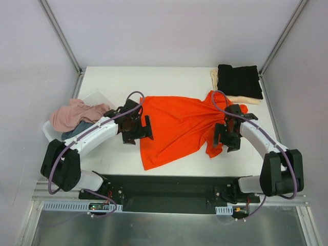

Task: Fold and stack the t-shirts
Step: Flatten out the tshirt

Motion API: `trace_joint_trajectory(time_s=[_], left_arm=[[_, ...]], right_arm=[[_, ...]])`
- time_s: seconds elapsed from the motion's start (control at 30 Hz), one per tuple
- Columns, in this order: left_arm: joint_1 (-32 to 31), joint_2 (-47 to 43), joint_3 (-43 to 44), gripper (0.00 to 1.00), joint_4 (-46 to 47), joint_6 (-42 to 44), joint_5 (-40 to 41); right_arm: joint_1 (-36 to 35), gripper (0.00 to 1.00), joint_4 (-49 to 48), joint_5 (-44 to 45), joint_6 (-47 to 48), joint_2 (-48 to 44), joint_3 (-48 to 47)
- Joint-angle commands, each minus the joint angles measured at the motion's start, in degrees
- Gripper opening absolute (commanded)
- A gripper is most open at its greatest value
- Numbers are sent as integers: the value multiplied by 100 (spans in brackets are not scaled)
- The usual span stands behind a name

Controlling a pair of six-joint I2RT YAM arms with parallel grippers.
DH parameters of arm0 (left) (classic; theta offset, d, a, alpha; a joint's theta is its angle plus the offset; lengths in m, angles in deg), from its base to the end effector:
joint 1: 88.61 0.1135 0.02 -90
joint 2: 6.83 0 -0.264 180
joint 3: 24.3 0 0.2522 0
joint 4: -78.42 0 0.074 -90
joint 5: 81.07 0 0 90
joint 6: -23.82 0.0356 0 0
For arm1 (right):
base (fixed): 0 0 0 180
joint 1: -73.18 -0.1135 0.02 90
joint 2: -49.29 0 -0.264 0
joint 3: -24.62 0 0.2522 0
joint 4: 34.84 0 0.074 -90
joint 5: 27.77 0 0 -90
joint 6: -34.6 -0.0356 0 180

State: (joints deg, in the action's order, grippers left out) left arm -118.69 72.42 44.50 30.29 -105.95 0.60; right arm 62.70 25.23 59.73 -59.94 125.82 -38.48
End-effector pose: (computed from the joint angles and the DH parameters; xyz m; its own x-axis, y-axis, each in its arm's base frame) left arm 0.2360 -0.1427 0.2339 -0.9266 -0.1948 -0.3216 -0.0410 0.9026 -0.4285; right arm 0.2307 0.0443 0.2066 -0.9552 -0.0963 -0.2798 -0.1187 0.9909 0.0642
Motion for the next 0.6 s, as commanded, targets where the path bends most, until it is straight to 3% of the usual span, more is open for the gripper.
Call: trace_joint_trajectory(time_s=[0.0,0.2,0.23,0.3,0.33,0.43,0.5,0.57], left_arm=[[-111,152,129,100,141,75,-72],[-138,285,59,99,185,-13,7],[-138,285,50,99,185,-22,25],[-138,302,68,99,176,4,139],[-138,294,68,99,168,39,192],[-138,267,129,99,176,101,280],[-138,302,173,99,176,127,280],[-138,346,191,100,176,162,315]], right_arm=[[-77,72,-323,-216,102,441,-67],[-130,65,-438,83,93,1144,-260],[-138,53,-455,109,67,1179,-269],[-182,40,-456,162,-3,1241,-339],[-235,29,-412,215,-30,1241,-357],[-402,17,-79,636,-126,1075,-462],[-542,14,516,1197,-231,987,-602],[-735,6,1018,1915,-398,838,-717]])
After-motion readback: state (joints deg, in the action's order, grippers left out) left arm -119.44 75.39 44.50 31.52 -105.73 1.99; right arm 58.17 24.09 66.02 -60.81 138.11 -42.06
